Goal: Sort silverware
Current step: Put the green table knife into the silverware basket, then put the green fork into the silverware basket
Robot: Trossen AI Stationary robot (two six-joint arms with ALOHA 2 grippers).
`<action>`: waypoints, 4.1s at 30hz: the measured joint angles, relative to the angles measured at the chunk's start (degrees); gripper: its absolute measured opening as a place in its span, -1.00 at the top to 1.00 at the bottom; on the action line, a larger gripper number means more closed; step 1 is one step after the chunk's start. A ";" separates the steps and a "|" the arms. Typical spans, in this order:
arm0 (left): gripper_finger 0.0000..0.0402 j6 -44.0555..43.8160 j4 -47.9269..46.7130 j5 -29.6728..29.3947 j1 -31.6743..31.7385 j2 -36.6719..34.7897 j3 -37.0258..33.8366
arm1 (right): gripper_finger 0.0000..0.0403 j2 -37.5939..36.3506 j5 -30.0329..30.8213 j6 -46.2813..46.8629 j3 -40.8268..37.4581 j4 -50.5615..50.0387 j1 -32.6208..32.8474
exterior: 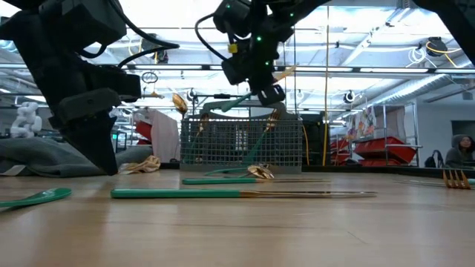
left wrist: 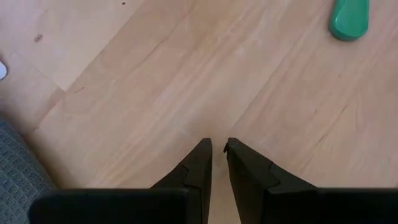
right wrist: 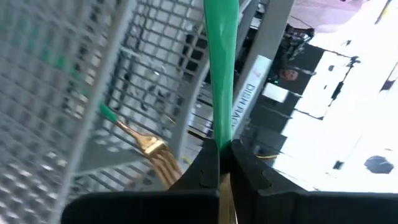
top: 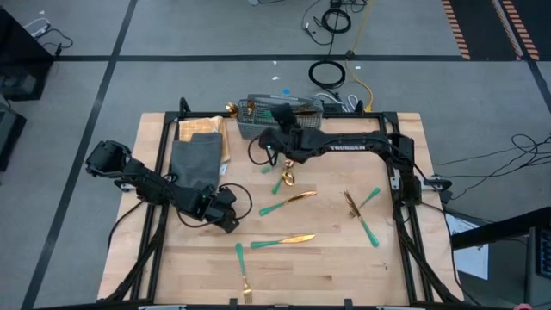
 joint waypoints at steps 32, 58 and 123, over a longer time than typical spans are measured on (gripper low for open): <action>0.71 0.42 1.40 -2.90 0.02 -0.04 0.00 | 0.89 7.30 3.52 -30.68 0.00 6.35 -2.45; 0.71 0.33 2.69 -2.90 0.01 -0.04 0.00 | 0.35 -6.43 -0.34 5.69 0.03 2.22 2.29; 0.71 1.38 2.89 -2.93 -0.02 -0.02 0.00 | 1.00 -2.49 -48.95 36.69 -0.04 -17.47 -7.85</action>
